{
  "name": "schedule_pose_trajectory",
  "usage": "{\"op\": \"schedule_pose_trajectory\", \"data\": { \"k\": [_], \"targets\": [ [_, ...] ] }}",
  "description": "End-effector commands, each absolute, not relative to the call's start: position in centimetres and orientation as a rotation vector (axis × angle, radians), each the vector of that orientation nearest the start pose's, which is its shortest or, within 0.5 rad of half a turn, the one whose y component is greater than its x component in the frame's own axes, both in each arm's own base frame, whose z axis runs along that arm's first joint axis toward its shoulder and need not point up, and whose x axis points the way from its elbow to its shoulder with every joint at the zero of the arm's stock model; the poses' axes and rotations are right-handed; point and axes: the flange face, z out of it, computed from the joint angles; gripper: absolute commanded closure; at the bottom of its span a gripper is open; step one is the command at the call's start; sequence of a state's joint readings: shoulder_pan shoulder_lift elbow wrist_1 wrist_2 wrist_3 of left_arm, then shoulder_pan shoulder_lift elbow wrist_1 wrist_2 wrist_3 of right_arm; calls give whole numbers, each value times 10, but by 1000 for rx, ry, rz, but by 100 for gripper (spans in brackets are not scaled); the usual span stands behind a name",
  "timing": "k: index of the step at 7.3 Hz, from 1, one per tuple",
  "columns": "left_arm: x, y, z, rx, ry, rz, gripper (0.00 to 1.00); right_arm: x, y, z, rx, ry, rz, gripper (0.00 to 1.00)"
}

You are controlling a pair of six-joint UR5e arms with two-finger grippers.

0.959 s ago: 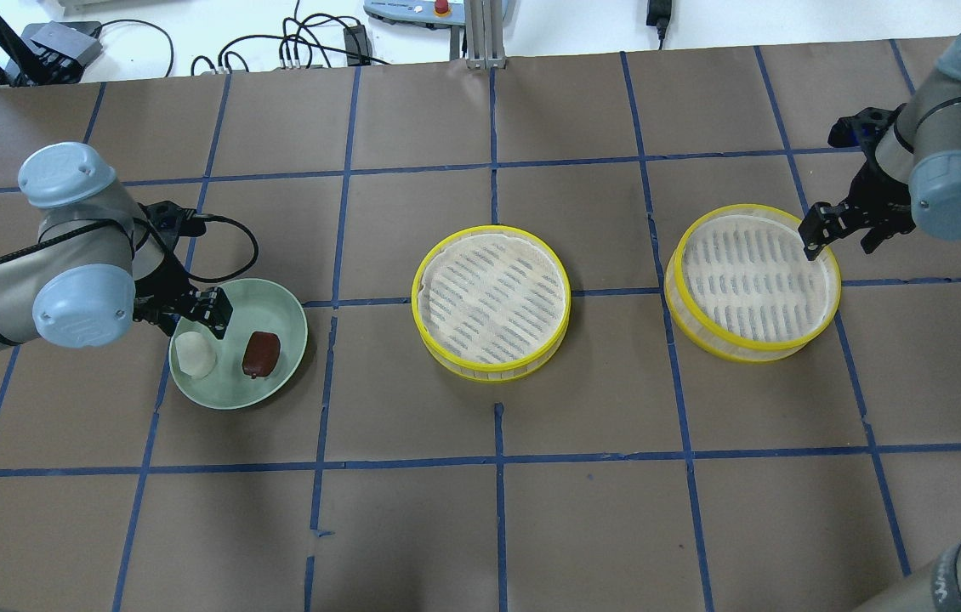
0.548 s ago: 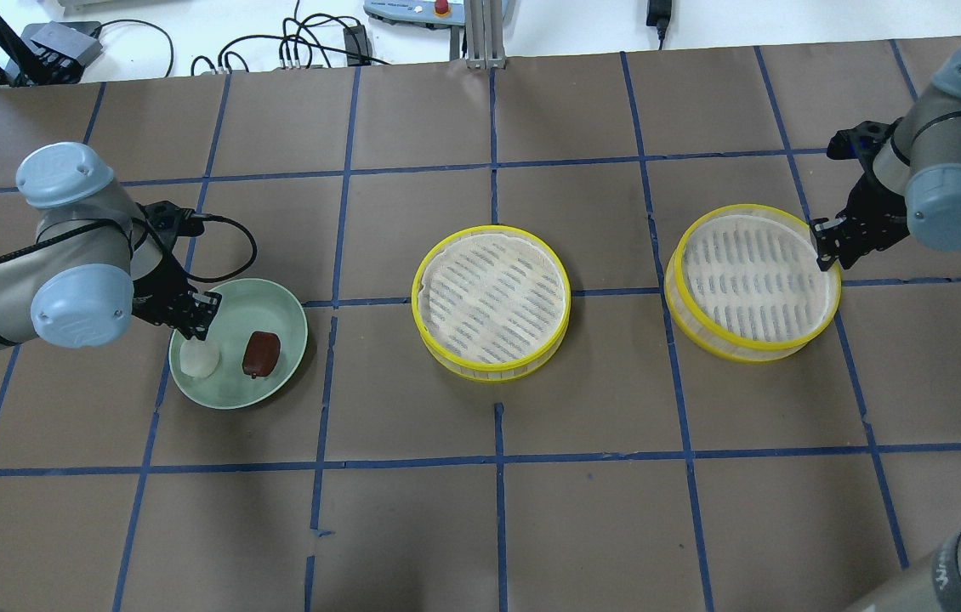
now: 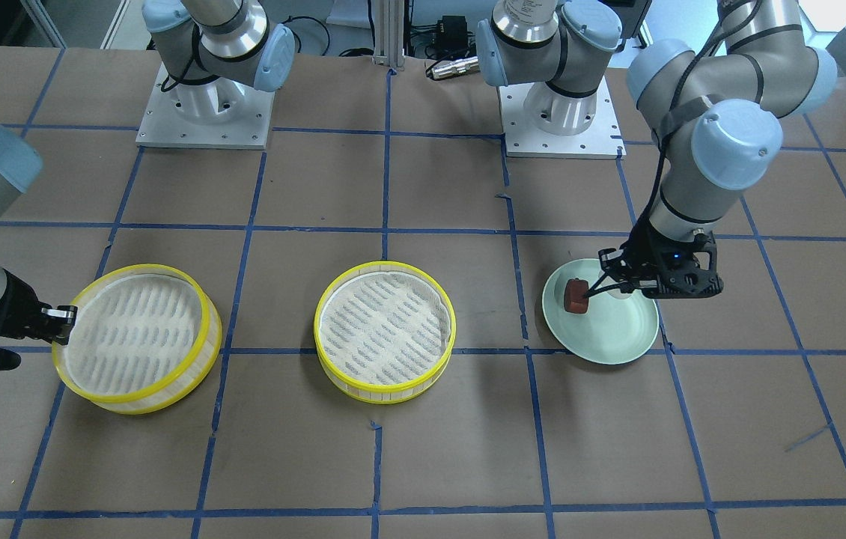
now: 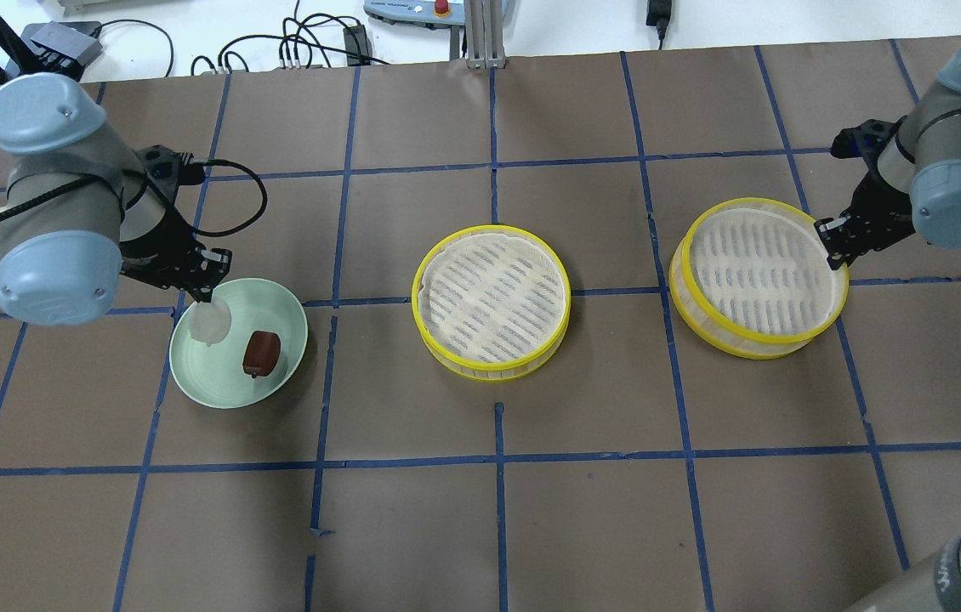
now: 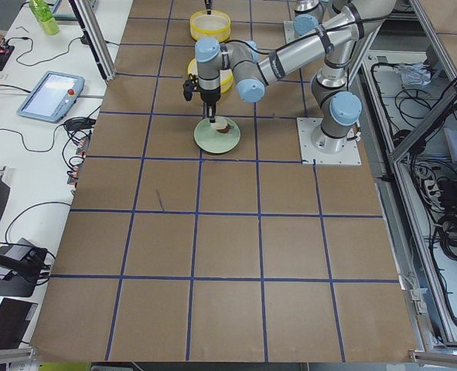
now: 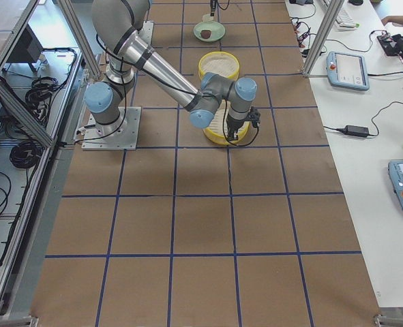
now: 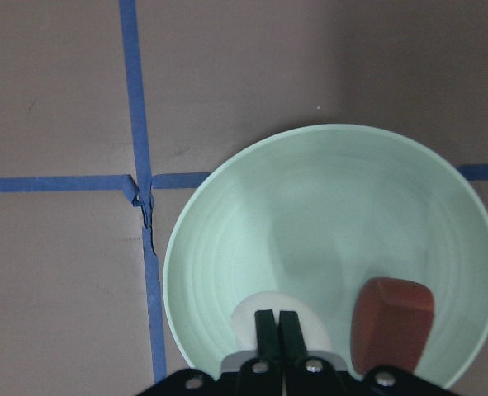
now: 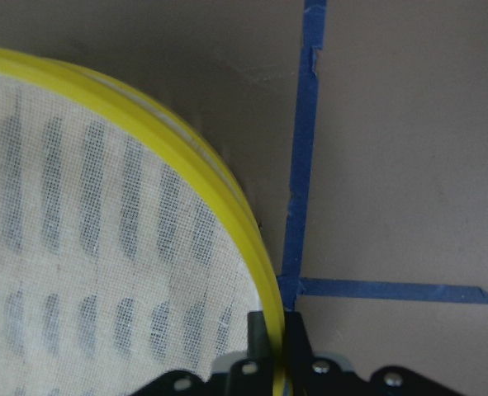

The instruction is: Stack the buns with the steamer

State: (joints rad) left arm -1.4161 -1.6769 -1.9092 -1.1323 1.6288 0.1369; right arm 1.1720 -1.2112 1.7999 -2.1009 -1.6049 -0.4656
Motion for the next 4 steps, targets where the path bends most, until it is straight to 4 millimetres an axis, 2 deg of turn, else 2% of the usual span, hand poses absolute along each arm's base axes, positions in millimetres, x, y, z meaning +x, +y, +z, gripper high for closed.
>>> {"op": "schedule_pose_trajectory", "data": {
  "k": [1,2,3,4],
  "targets": [
    [-164,-509,342,-143,3172,-36,98,-103,-583,289,-89,3137,131,93],
    [-209,-508,340,-230,3232,-28,98,-97,-586,303,-81,3133,136,93],
    [-249,-515,327,-270,3261,-78,97,-89,-584,313,-95,3141,112,93],
    [-287,-519,298,-324,3265,-85,93,-87,-583,312,-98,3140,116,93]
  ]
}}
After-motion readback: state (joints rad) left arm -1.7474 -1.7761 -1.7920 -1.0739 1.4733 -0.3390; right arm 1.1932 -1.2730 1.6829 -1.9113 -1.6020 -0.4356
